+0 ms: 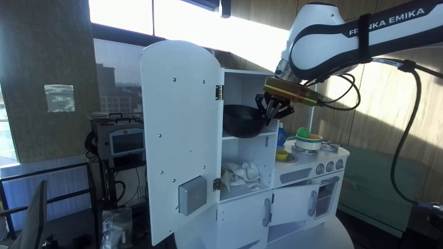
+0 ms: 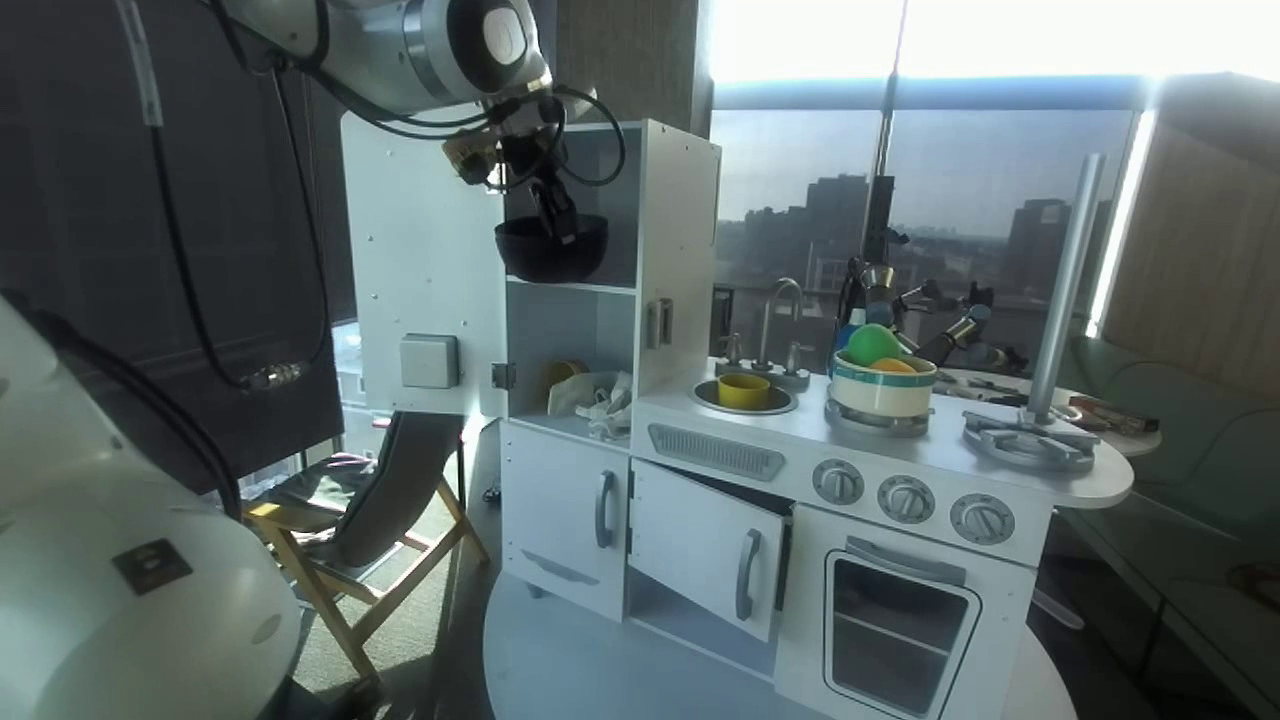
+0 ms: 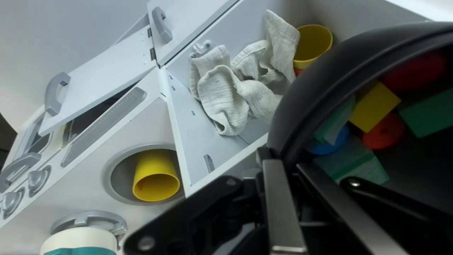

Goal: Remove the black bowl from the top cabinet and put it on the sink on the right

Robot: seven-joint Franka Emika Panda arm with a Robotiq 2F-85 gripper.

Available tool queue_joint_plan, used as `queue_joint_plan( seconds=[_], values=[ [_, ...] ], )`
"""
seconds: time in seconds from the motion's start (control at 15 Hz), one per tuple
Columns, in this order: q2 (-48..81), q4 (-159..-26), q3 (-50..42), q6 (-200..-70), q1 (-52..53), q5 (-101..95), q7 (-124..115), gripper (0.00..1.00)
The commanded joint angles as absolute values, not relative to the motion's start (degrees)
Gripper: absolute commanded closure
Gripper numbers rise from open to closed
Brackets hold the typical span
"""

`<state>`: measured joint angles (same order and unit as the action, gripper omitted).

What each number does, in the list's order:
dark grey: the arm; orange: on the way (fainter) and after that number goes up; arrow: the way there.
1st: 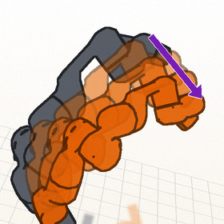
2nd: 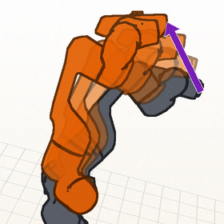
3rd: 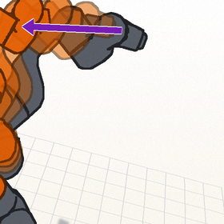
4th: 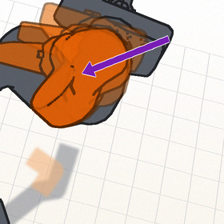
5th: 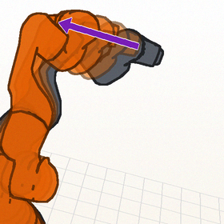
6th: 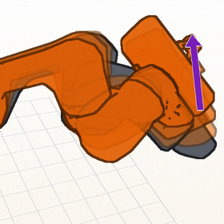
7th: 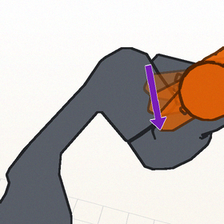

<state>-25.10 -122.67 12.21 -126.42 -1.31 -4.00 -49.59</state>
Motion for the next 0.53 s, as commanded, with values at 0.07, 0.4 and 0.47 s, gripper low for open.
queue_joint_plan(
  seconds=[0.07,0.4,0.47],
  values=[
    [-30.41,-123.46,11.47,-115.95,-0.67,-4.64,-45.02,0.91],
    [-36.38,-125.85,11.13,-108.53,-1.24,-5.73,-40.91,0.91],
    [-37.43,-126.51,10.87,-107.34,-1.20,-5.60,-40.05,0.91]
  ],
)
